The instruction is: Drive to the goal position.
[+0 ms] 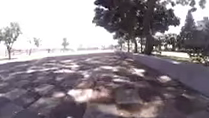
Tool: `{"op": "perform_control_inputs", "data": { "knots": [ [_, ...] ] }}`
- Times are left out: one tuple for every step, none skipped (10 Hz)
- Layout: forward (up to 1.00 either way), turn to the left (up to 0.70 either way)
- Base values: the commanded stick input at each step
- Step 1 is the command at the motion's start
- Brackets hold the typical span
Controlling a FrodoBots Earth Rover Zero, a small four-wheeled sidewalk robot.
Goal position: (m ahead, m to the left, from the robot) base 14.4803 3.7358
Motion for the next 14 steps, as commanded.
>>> {"op": "perform_control_inputs", "data": {
  "knots": [
    [0.7,0.0],
    [0.7,0.0],
    [0.7,0.0],
    [0.7,0.0],
    [0.7,0.0],
    [0.7,0.0],
    [0.7,-0.09],
    [0.7,-0.22],
    [0.7,-0.34],
    [0.7,-0.23],
    [0.7,-0.1],
    [0.7,0.0],
    [0.7,0.0],
    [0.7,0.0]
  ]
}}
